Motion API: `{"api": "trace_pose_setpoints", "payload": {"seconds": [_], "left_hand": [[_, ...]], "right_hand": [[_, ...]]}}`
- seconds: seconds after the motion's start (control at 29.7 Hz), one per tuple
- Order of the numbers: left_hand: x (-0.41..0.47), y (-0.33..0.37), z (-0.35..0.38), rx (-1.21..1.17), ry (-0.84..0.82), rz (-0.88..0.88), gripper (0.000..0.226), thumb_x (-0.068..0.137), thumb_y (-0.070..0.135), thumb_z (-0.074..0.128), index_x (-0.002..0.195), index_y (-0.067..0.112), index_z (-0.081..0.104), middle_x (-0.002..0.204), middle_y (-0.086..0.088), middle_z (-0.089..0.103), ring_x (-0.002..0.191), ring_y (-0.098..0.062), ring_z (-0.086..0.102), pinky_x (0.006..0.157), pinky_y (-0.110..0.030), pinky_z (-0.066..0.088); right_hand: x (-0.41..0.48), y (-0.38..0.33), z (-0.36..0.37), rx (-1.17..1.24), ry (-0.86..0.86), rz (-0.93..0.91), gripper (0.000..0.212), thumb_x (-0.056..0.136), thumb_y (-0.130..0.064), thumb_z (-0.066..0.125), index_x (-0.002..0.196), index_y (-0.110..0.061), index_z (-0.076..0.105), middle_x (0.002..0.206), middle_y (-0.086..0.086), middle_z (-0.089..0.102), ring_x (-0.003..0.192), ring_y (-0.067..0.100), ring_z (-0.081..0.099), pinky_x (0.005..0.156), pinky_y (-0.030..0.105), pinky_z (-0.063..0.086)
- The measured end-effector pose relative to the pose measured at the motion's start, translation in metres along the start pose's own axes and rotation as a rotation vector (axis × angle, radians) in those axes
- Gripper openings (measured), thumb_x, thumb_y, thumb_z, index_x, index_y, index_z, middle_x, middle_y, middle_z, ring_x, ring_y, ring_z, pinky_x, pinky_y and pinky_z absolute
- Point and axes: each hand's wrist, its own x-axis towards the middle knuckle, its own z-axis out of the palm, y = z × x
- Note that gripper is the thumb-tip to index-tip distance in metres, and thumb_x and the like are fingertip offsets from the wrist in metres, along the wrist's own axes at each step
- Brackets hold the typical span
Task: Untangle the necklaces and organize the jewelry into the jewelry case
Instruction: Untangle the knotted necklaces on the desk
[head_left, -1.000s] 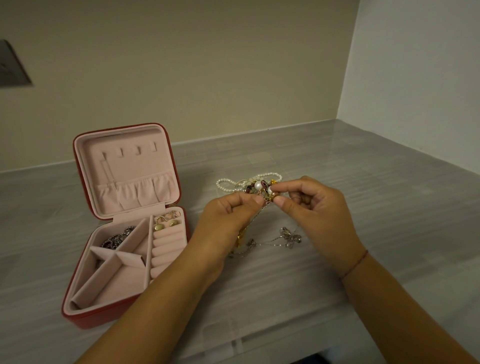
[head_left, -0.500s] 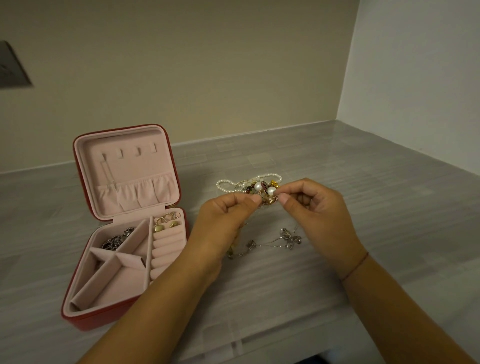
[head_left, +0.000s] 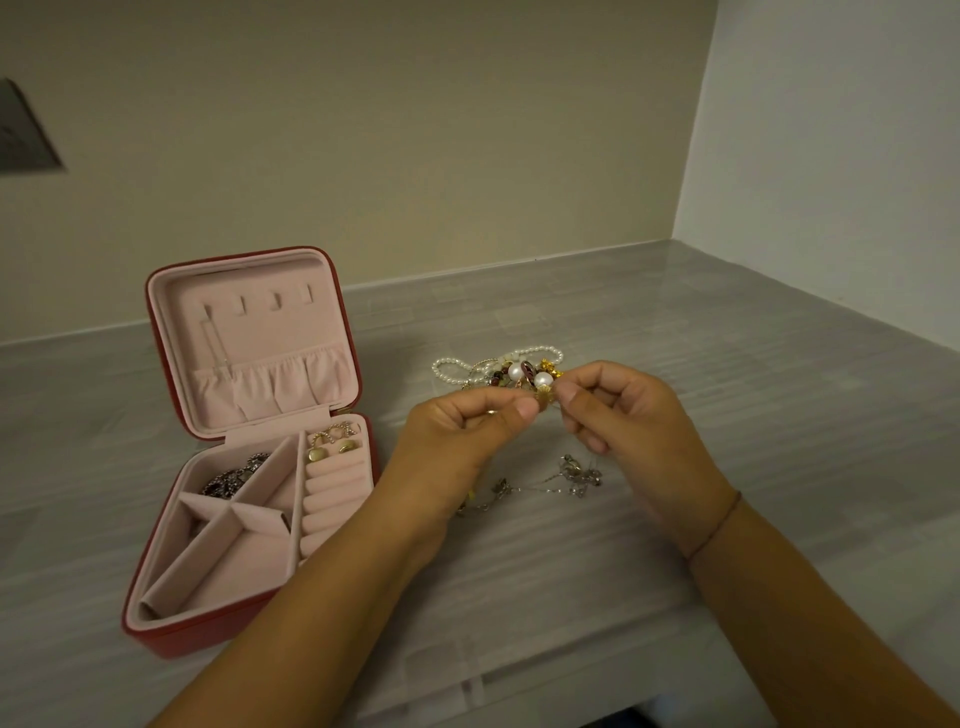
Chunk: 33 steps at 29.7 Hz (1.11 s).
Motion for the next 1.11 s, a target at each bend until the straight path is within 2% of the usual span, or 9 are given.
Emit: {"api": "trace_pose_setpoints", "payload": {"seconds": [0.07,0.2,0.37,0.57,0.71,0.81,0.91,1.01,1.11], "left_hand": [[-0.001,0.0,-0.001,-0.036,-0.012,-0.006,0.03,0.069,0.033,0.068,0.093,0.017,0.074,0.04,0.012,0.039,0.042,-0.008,0.022,0.042,-0.02,0.019],[0.002,0.0,-0.002,-0.013,0.045,-0.025,0.009,0.08,0.025,0.068,0.083,0.019,0.074,0.041,0.014,0.039,0.04,-0.005,0.029,0.041,-0.017,0.024],[0.005,-0.022,-0.005,0.771,0.213,0.262,0.009,0.091,0.031,0.061,0.083,0.03,0.066,0.05,0.011,0.046,0.047,-0.005,0.043,0.049,-0.024,0.033],[0.005,-0.03,-0.005,1.084,0.199,0.272,0.019,0.093,0.036,0.055,0.101,0.027,0.069,0.098,0.008,0.06,0.091,-0.014,0.058,0.072,-0.032,0.05],[0.006,-0.026,-0.004,0.956,0.161,0.314,0.019,0.093,0.026,0.057,0.106,0.025,0.071,0.108,0.007,0.06,0.101,-0.011,0.054,0.079,-0.024,0.044],[0.008,-0.011,0.005,0.544,-0.048,0.167,0.022,0.094,0.019,0.057,0.11,0.031,0.067,0.107,0.017,0.061,0.095,0.006,0.056,0.083,-0.009,0.042],[0.01,0.0,0.015,0.223,-0.242,0.029,0.029,0.093,0.011,0.059,0.117,0.027,0.062,0.115,0.011,0.065,0.104,0.006,0.059,0.093,-0.01,0.044],[0.017,0.002,0.023,0.148,-0.328,-0.022,0.039,0.089,0.003,0.062,0.127,0.013,0.058,0.119,0.0,0.065,0.103,0.0,0.062,0.082,-0.008,0.047],[0.023,0.002,0.029,0.116,-0.326,-0.021,0.03,0.087,0.001,0.064,0.111,0.018,0.065,0.107,-0.002,0.071,0.093,-0.004,0.066,0.084,-0.014,0.049]], "right_hand": [[0.0,0.0,0.001,-0.015,0.012,0.022,0.009,0.087,-0.009,0.06,0.082,-0.011,0.067,0.052,-0.003,0.055,0.041,0.002,0.041,0.043,0.013,0.034],[0.001,0.002,0.001,-0.092,0.068,0.026,0.007,0.087,-0.01,0.062,0.085,-0.006,0.068,0.05,-0.004,0.053,0.04,0.0,0.041,0.042,0.011,0.033],[0.004,-0.003,-0.006,-0.102,0.141,0.046,0.01,0.088,-0.012,0.062,0.089,-0.002,0.066,0.054,0.001,0.057,0.04,0.006,0.044,0.041,0.016,0.036],[0.007,-0.038,-0.016,-0.113,0.045,-0.031,0.008,0.089,-0.011,0.06,0.086,-0.007,0.067,0.066,0.002,0.071,0.064,0.006,0.065,0.066,0.01,0.048],[0.015,-0.069,-0.022,-0.118,0.015,-0.047,0.009,0.089,-0.014,0.059,0.084,-0.012,0.066,0.068,-0.003,0.071,0.067,-0.004,0.062,0.063,0.0,0.04],[0.025,-0.091,-0.023,-0.113,0.009,-0.026,0.011,0.09,-0.018,0.057,0.083,-0.018,0.065,0.066,-0.005,0.07,0.065,0.001,0.061,0.064,0.013,0.042],[0.035,-0.112,-0.02,0.03,-0.026,0.0,0.013,0.093,-0.016,0.053,0.084,-0.015,0.061,0.064,-0.003,0.068,0.053,0.007,0.057,0.061,0.02,0.045],[0.044,-0.131,-0.019,0.076,-0.048,-0.013,0.014,0.096,-0.016,0.05,0.085,-0.014,0.058,0.08,0.004,0.072,0.043,0.008,0.047,0.049,0.019,0.044],[0.051,-0.147,-0.021,0.033,-0.054,-0.05,0.015,0.097,-0.018,0.047,0.084,-0.015,0.056,0.097,0.007,0.072,0.039,0.008,0.038,0.044,0.018,0.039]]}}
